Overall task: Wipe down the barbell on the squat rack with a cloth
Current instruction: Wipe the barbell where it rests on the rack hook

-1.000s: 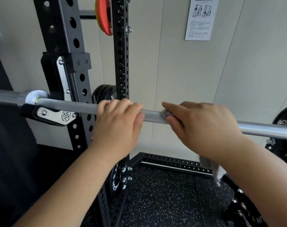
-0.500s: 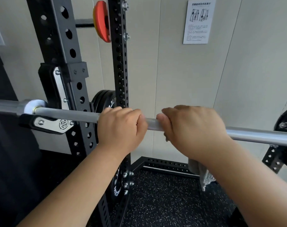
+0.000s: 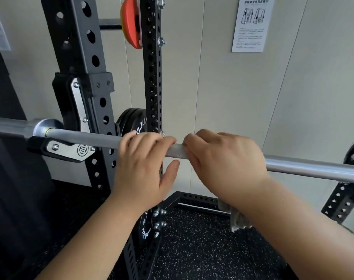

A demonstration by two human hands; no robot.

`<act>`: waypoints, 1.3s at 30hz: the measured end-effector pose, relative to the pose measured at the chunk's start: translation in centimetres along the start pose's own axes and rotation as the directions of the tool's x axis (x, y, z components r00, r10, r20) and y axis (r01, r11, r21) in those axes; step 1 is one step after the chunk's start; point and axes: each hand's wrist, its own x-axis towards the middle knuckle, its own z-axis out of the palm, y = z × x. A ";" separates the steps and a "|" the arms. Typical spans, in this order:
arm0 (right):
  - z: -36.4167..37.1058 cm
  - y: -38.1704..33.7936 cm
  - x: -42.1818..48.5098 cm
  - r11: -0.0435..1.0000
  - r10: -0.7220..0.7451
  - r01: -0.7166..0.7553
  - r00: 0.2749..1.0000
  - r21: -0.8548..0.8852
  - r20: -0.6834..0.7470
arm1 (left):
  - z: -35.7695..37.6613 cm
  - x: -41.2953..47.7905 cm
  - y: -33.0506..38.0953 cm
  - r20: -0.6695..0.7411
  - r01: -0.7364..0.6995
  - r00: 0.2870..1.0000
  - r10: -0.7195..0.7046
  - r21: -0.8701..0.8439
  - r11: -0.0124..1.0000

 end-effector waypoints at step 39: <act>1.3 -0.1 -2.4 0.994 0.090 -0.103 0.961 -0.037 -0.261 | 1.0 2.7 -0.3 -0.183 -0.004 0.983 0.012 0.043 0.999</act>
